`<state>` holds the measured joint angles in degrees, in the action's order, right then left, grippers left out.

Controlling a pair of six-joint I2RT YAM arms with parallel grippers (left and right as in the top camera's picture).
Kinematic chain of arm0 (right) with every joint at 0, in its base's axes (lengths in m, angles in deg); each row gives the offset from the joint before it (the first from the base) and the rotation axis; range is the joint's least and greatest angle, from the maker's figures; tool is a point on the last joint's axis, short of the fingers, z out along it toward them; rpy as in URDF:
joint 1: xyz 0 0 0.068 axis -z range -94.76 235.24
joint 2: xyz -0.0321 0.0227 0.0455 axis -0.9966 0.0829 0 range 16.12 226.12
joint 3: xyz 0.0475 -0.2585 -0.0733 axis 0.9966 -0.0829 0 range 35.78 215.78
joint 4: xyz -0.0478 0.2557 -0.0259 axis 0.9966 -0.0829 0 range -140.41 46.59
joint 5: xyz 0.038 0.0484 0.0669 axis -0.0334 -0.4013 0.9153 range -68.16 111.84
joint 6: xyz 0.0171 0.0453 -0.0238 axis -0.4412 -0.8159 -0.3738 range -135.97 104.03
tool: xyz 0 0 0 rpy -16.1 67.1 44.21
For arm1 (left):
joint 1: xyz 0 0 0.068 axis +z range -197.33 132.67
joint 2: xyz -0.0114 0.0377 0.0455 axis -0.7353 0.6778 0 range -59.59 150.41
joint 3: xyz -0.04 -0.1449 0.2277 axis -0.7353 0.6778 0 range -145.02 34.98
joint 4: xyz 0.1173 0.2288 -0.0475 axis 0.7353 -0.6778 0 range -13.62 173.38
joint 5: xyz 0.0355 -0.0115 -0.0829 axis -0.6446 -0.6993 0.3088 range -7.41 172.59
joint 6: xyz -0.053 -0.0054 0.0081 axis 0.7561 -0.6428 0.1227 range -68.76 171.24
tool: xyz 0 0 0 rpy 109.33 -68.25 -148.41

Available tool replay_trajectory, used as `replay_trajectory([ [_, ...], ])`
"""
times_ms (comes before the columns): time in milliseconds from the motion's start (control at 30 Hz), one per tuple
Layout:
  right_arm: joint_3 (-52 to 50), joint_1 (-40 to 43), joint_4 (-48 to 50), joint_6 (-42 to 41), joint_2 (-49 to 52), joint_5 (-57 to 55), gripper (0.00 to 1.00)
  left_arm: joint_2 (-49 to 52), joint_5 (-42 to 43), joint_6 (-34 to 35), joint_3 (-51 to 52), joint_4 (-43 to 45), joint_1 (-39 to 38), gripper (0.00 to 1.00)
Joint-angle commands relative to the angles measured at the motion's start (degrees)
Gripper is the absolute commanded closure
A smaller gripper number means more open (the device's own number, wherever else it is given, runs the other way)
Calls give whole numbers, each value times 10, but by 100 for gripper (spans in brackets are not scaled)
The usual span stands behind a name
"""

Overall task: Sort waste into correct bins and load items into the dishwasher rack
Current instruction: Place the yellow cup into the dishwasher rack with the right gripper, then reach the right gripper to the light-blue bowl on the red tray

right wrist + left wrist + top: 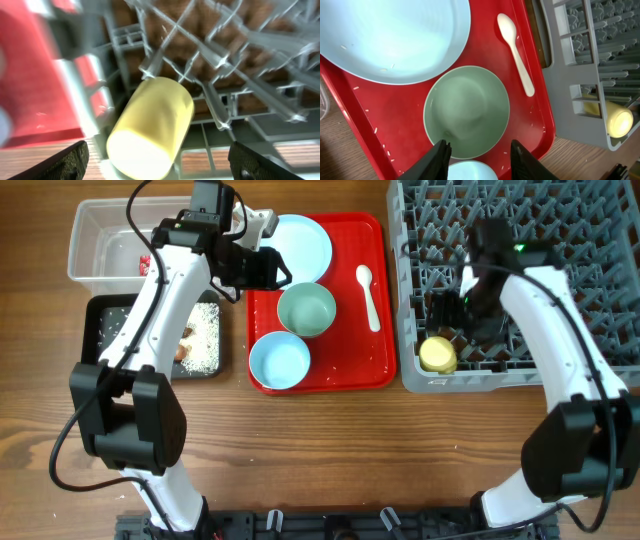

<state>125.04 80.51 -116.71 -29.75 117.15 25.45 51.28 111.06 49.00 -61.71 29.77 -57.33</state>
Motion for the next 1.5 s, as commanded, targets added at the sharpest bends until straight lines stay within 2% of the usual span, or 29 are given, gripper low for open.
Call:
replay_trajectory([
  [0,108,-9,-1,23,-26,56,11,-33,-16,-2,-10,0,7,62],
  [33,125,-22,22,22,-26,89,13,-45,-31,3,-12,0,9,62],
  [133,123,-75,82,-19,-12,100,17,-101,-130,79,-12,-1,26,61],
  [267,123,-176,169,-108,71,42,36,-145,-212,163,-12,-1,57,58],
  [333,123,-219,202,-146,141,4,39,-145,-216,167,-12,-7,71,57],
  [433,123,-236,216,-154,219,5,51,-145,-226,166,-12,-16,73,53],
  [500,123,-236,217,-154,247,9,57,-145,-226,166,-12,-16,73,49],
  [633,123,-236,228,-153,275,9,75,-145,-226,166,-12,-16,73,39],
  [733,123,-236,230,-155,275,9,85,-145,-226,166,-12,-16,73,32],
  [767,123,-236,229,-161,275,9,94,-145,-226,166,-12,-16,73,30],
  [833,123,-236,229,-162,275,8,96,-145,-226,167,-12,-16,73,17],
  [867,123,-236,229,-162,274,9,96,-145,-226,167,-12,-16,73,7],
  [900,123,-235,226,-161,271,9,96,-145,-226,166,-12,-16,73,0],
  [1033,136,-216,192,-133,184,-31,96,-145,-226,166,-12,-16,73,0],
  [1100,147,-191,173,-122,91,-134,96,-145,-226,166,-12,-16,73,0],
  [1133,147,-163,182,-117,31,-228,96,-145,-226,166,-12,-15,73,0],
  [1200,147,-122,231,-67,0,-393,96,-145,-226,166,-12,-15,73,0],
  [1233,146,-93,308,10,6,-486,96,-145,-226,166,-12,-16,73,0],
  [1333,144,-59,543,209,59,-566,96,-145,-226,166,-12,-16,73,0],
  [1367,144,-57,702,372,118,-582,96,-145,-226,166,-12,-16,73,0],
  [1467,144,-60,863,527,220,-583,96,-145,-226,166,-12,-16,73,0],
])
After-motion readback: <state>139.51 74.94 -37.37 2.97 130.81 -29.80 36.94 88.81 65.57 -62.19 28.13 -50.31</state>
